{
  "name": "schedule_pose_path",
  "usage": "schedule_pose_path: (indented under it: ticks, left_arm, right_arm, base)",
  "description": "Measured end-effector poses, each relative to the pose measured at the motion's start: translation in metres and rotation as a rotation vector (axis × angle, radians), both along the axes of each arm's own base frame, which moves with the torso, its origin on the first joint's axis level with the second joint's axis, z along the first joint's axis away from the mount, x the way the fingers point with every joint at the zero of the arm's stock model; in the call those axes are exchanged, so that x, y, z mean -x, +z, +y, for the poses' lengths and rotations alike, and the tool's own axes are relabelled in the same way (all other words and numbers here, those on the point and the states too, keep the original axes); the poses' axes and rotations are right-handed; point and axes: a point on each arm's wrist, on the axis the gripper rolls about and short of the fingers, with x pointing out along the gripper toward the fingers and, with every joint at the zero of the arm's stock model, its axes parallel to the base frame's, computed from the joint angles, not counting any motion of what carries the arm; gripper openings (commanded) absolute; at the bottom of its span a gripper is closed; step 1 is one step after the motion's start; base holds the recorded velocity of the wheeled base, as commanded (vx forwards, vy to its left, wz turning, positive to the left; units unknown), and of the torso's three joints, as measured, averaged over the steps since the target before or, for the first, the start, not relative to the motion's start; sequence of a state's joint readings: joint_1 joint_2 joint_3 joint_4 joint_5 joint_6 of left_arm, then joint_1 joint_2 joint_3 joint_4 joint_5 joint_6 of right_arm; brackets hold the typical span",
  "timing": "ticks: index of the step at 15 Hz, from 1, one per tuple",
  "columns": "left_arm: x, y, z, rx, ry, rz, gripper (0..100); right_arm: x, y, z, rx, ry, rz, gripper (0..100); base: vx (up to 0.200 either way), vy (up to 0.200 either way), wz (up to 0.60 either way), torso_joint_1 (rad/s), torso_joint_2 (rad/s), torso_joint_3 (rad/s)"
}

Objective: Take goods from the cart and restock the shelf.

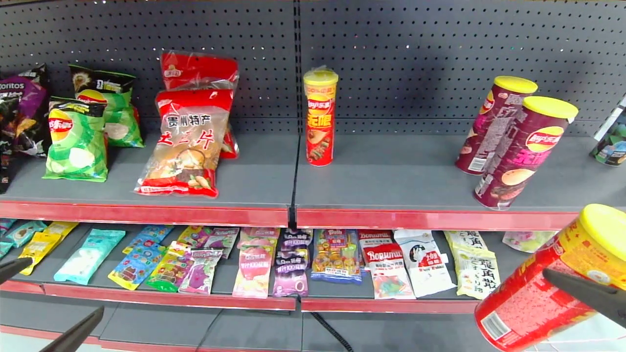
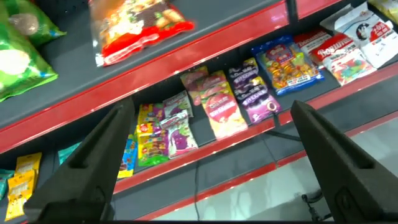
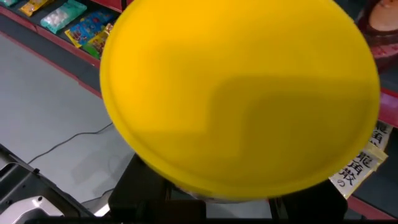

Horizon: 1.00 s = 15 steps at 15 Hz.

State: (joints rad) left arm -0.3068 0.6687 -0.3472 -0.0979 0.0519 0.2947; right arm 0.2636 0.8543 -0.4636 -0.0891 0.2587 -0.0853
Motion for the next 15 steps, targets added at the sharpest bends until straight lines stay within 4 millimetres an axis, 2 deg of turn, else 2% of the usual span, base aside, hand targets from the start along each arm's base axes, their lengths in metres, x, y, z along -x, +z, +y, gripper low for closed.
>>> schedule_pose_path:
  ticks: [2,8,15]
  left_arm:
    - [0.0,-0.0001,0.0,0.0,0.0,0.0,100]
    - [-0.0002,-0.0004,0.0007,-0.02,0.029,-0.003,100]
    - [-0.0008,-0.0007,0.0006,-0.024,0.033,0.0,100]
  right_arm:
    - [0.0001,-0.0004,0.0,0.0,0.0,0.001,0]
    - [0.0003,-0.0002,-0.0002,0.0,-0.001,0.0,0]
    - [0.0005,0.0001,-0.0003,-0.002,-0.002,-0.003,0]
  base:
    - [0.0,0.2,0.0,0.005,0.0,0.0]
    - [0.0,0.0,0.0,0.0,0.0,0.0]
    - [0.2,0.0,0.0,-0.001,0.0,0.004]
